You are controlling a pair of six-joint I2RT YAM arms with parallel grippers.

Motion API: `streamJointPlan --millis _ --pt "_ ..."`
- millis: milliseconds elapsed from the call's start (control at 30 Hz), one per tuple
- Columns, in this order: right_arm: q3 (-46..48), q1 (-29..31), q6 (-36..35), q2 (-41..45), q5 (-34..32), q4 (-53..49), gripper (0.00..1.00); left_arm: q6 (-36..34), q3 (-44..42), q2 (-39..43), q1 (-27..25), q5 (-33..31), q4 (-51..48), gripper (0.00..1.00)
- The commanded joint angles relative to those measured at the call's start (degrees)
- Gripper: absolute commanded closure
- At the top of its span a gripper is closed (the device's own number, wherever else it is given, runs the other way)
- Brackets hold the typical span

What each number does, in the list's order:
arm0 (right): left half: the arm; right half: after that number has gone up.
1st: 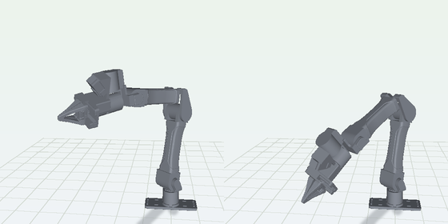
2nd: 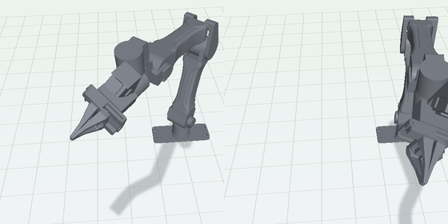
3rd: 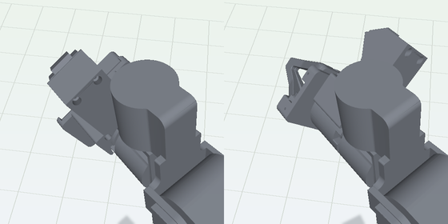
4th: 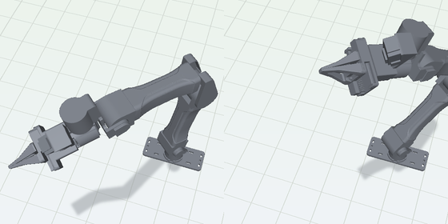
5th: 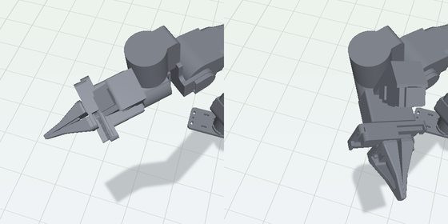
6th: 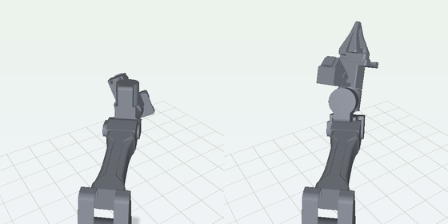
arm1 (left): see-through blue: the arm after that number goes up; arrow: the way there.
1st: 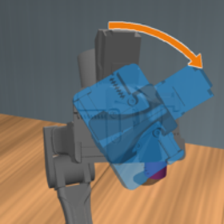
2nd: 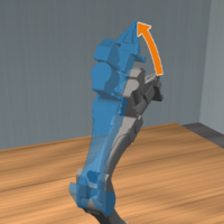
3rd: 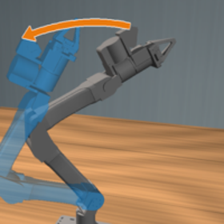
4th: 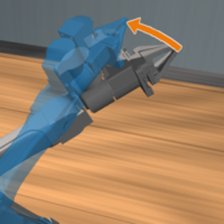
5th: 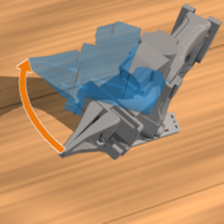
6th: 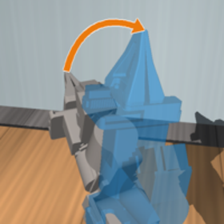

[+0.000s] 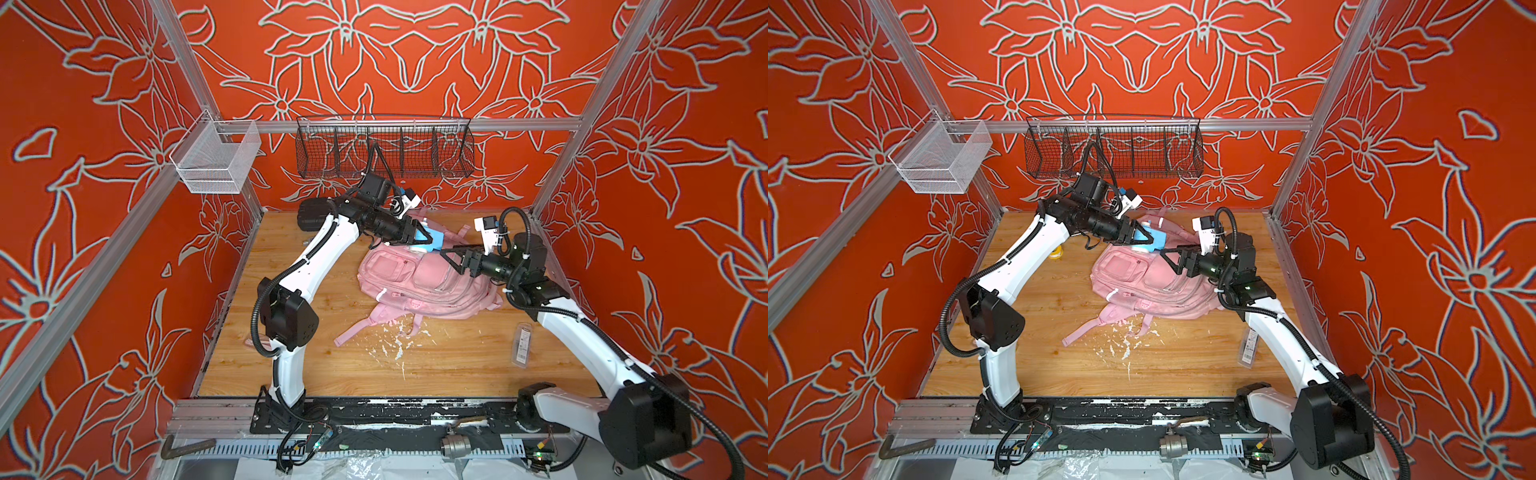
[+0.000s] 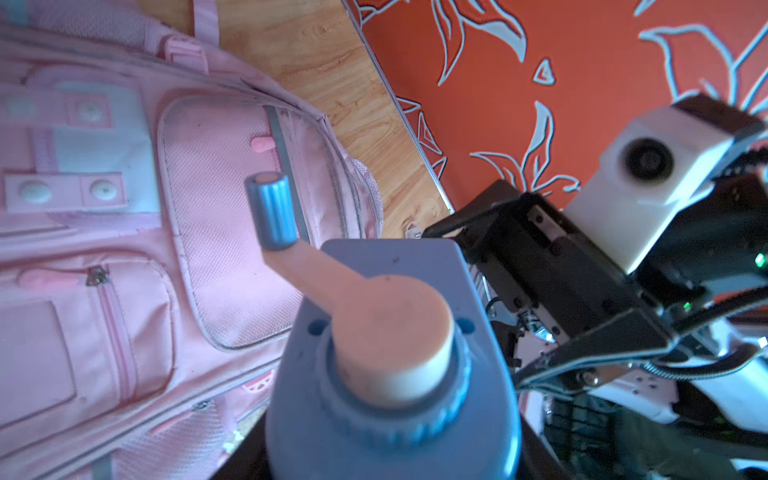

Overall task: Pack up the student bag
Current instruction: 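Lift the sharpener with the left gripper toward the right gripper above the bag, then grasp the sharpener with the right gripper while the left gripper still holds it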

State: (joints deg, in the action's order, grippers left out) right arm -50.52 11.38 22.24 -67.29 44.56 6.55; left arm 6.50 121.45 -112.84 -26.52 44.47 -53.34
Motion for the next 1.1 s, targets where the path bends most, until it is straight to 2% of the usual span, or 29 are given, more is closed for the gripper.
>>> streamJointPlan --millis 0,233,333,433,500,600,667,767,900,1067 --pt "-2.97 -1.31 -14.49 -0.17 4.38 -8.0 0.17 -14.59 -0.18 1.51 -2.01 -2.14 -2.94 0.85" --pt "-3.1 -1.22 -41.34 1.32 4.79 -18.09 0.18 -28.34 -2.96 2.91 -4.85 -8.17 -1.95 0.93" --pt "-6.05 -1.27 -49.05 -0.04 5.26 -25.74 0.18 -36.24 -4.64 3.95 -6.58 -9.32 -1.33 1.0" --pt "-8.67 -1.25 -53.94 -1.08 5.83 -30.51 0.19 -45.79 -7.37 5.67 -8.33 -12.24 -1.12 1.0" --pt "-8.63 -1.26 -55.49 -1.31 5.51 -30.89 0.19 -49.66 -9.66 7.38 -8.57 -12.33 0.59 1.0" --pt "-8.2 -1.27 -58.45 -1.77 5.61 -32.33 0.19 -57.2 -15.05 11.09 -8.73 -9.27 3.89 1.0" --pt "-7.56 -1.23 -59.25 -1.73 6.45 -32.42 0.2 -59.64 -18.54 13.49 -8.91 -8.27 6.83 1.0" --pt "-6.63 -1.27 -59.89 -0.99 9.38 -31.75 0.21 -62.69 -19.46 14.57 -8.9 -6.57 6.08 1.0" --pt "-4.45 -0.92 -58.55 0.77 14.57 -28.14 0.22 -63.84 -18.69 13.92 -8.99 -3.63 4.08 1.0" --pt "-1.98 0.15 -58.4 2.55 15.21 -25.62 0.22 -64.19 -18.13 13.3 -9.07 -1.39 4.48 1.0"
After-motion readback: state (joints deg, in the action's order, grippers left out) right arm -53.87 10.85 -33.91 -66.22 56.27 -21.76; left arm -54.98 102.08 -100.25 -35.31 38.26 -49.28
